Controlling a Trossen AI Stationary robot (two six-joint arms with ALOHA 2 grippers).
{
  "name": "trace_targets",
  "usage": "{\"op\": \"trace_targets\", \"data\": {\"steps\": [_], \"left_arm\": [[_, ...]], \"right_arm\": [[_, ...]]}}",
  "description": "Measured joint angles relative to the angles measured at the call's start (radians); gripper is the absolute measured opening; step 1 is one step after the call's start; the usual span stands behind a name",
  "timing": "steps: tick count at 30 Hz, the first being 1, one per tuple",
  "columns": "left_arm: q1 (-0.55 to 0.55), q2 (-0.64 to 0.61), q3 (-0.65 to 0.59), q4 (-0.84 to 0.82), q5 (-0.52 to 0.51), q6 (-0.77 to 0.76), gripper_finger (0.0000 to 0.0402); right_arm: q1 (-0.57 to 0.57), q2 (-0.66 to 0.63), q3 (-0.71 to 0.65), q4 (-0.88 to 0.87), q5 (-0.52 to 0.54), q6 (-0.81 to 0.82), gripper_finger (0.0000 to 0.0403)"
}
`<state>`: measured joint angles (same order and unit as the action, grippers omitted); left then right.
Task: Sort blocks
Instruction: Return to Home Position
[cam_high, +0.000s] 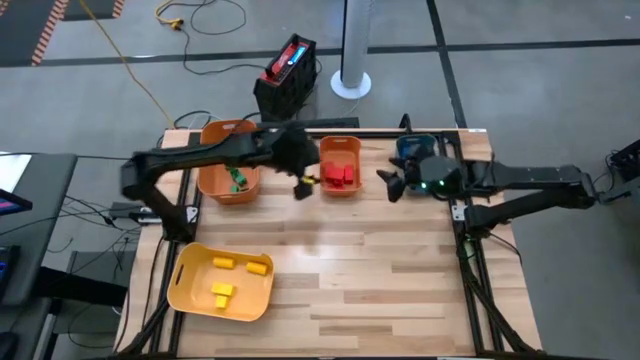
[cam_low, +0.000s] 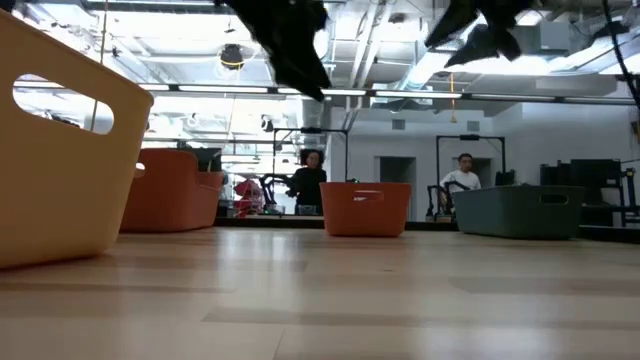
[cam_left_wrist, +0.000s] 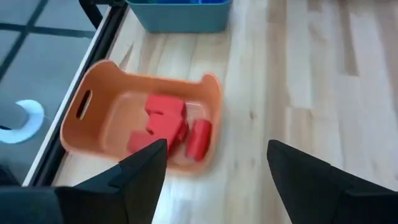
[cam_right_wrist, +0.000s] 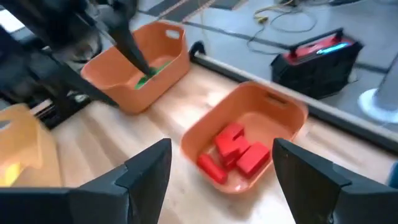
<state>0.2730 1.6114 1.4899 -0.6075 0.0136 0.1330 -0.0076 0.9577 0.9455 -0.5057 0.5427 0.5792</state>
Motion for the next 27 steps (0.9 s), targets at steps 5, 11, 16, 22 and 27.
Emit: {"op": "trace_targets", "data": {"steps": [5,11,16,22,27], "left_arm": [[-0.087,-0.233,-0.205,0.023,-0.05,-0.077,0.025],[-0.201,-0.547,-0.506,0.118,-0.141,-0.291,0.0229],[-0.326,-0.731,-0.655,0.118,-0.242,-0.438,0.0214],[-0.447,-0.874,-0.787,0.135,-0.404,-0.522,0.0191],[-0.47,-0.987,-0.946,0.26,-0.423,-0.562,0.0171]], "right_arm": [[0.014,-0.124,-0.199,0.185,-0.127,0.027,0.029],[0.01,-0.222,-0.376,0.267,-0.178,0.158,0.029],[0.017,-0.294,-0.461,0.291,-0.181,0.264,0.0289],[0.017,-0.395,-0.495,0.251,-0.179,0.312,0.0277],[0.012,-0.464,-0.495,0.206,-0.177,0.314,0.0266]]}}
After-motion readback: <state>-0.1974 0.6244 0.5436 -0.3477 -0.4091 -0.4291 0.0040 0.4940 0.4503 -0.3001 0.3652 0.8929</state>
